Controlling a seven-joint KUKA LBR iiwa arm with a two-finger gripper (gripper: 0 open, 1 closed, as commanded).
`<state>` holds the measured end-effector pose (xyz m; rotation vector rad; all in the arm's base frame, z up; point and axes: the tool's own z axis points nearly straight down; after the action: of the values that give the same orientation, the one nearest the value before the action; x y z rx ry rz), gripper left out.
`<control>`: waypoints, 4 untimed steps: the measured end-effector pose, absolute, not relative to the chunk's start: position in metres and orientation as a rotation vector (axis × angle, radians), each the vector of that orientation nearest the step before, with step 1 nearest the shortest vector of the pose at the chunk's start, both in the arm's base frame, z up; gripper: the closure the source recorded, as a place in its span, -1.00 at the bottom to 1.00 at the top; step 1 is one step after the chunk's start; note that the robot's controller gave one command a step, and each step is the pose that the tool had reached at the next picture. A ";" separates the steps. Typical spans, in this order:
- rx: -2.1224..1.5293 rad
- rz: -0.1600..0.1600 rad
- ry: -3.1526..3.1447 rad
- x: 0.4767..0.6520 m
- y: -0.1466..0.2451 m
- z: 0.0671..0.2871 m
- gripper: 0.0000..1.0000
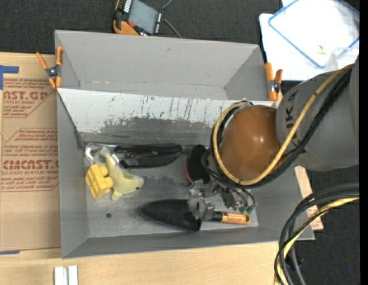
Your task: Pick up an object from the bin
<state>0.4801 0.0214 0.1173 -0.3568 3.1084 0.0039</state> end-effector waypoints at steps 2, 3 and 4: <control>-0.453 0.005 3.094 0.500 0.010 0.204 -1.00; -0.493 0.008 3.093 0.486 0.019 0.134 -1.00; -0.212 0.008 3.109 0.486 0.033 0.140 -1.00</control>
Offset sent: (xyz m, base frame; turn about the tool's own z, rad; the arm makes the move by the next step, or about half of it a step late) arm 0.0000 0.0000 0.0000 0.0000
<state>0.4860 0.0335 0.1404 -0.2116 3.1093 0.0077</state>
